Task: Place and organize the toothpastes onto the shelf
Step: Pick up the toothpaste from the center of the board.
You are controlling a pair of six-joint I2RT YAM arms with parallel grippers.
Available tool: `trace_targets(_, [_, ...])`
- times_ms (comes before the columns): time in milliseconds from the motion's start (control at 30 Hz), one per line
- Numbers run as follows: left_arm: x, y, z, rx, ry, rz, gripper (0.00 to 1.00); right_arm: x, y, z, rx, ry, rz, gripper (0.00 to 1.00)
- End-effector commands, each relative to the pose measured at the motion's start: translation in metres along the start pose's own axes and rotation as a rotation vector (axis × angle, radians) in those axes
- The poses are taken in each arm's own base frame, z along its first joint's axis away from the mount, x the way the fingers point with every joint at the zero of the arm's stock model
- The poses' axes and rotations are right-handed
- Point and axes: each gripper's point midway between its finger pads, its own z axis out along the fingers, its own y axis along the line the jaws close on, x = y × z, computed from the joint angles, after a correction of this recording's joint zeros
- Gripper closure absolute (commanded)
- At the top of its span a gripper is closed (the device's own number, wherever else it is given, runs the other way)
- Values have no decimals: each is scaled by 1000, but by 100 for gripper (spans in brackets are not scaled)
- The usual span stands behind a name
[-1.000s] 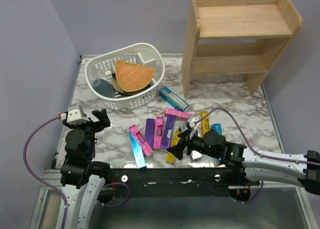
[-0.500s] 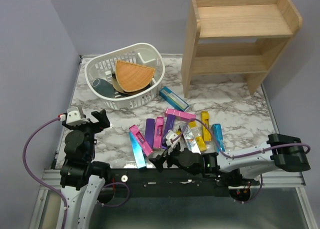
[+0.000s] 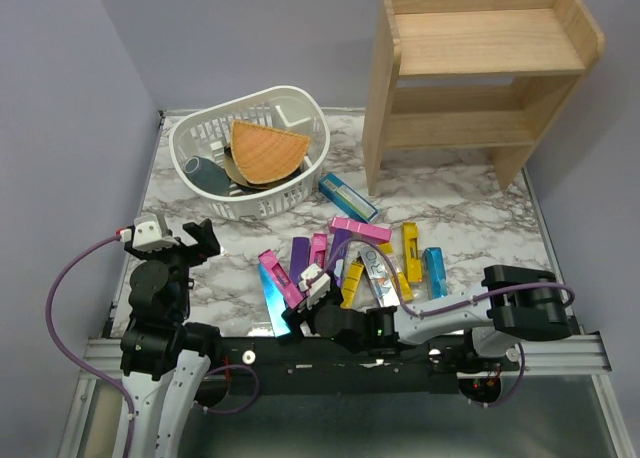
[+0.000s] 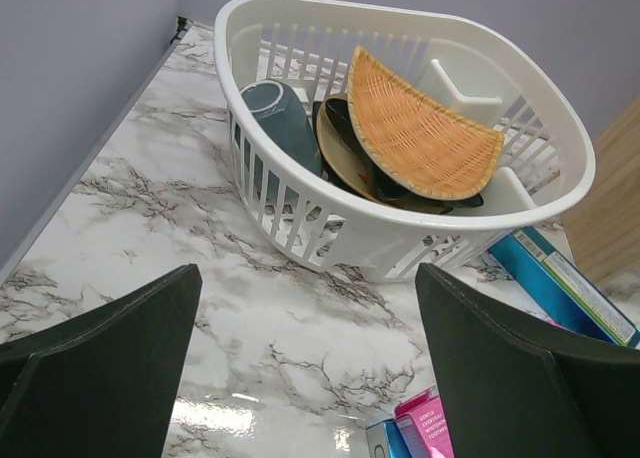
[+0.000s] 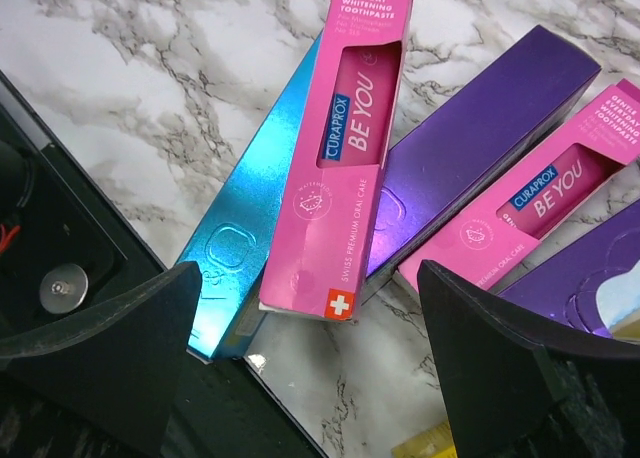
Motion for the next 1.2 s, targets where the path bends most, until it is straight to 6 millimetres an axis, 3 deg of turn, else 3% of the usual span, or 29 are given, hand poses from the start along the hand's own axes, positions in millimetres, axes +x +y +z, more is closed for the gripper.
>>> trace_targets(0, [-3,2,-1,-10,-11,-5,1,9,-1,8,54,30,-15,4])
trace_targets(367, [-2,2,-1,-13,-9,-4,1,26,0,22,78,58,-66,24])
trace_targets(767, [-2,3,-1,-14,-8,-4,1,25,-4,26,109,36,-80,37])
trace_targets(1167, [0,2,-1,-11,-2,-1,1,2,-9,15,119,-6,-62,56])
